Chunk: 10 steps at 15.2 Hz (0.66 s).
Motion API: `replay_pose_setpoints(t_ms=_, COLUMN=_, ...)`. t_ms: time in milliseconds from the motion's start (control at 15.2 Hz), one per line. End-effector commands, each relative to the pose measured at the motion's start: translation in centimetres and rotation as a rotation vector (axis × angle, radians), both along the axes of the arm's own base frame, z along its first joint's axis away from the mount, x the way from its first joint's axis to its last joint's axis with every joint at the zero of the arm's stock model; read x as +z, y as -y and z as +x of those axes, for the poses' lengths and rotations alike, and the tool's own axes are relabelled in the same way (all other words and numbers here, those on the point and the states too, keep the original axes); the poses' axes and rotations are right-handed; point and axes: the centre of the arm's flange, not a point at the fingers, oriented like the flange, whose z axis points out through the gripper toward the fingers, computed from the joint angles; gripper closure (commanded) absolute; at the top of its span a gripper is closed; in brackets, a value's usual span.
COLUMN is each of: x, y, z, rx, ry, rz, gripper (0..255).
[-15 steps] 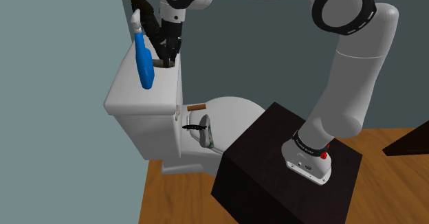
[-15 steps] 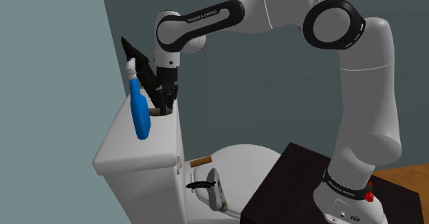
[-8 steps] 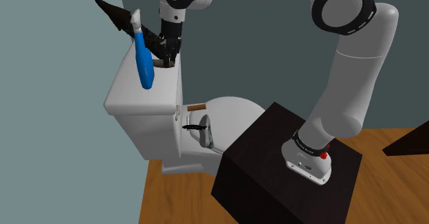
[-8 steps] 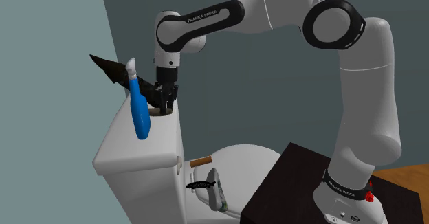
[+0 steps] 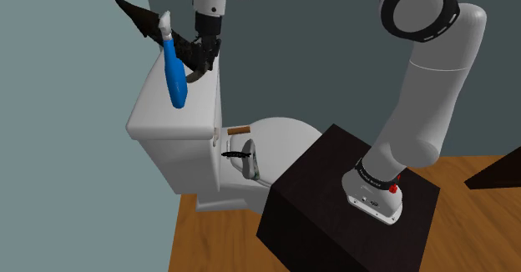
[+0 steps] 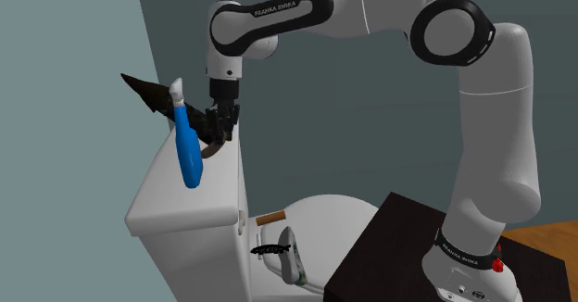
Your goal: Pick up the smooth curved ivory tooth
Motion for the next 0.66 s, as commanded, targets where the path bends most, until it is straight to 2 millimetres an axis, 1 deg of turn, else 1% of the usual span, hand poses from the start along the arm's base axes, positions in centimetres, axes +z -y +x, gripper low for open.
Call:
replay_pose_setpoints(t_ms=0, x=1.0, y=-0.1, z=0.0, rx=0.0, ry=0.0, rz=0.0, gripper=255)
replay_pose_setpoints(t_ms=462, x=4.7, y=-0.1, z=0.0, rx=0.0, ry=0.0, rz=0.0, gripper=255)
replay_pose_setpoints(t_ms=594, x=4.8, y=-0.1, z=0.0, rx=0.0, ry=0.0, rz=0.0, gripper=255)
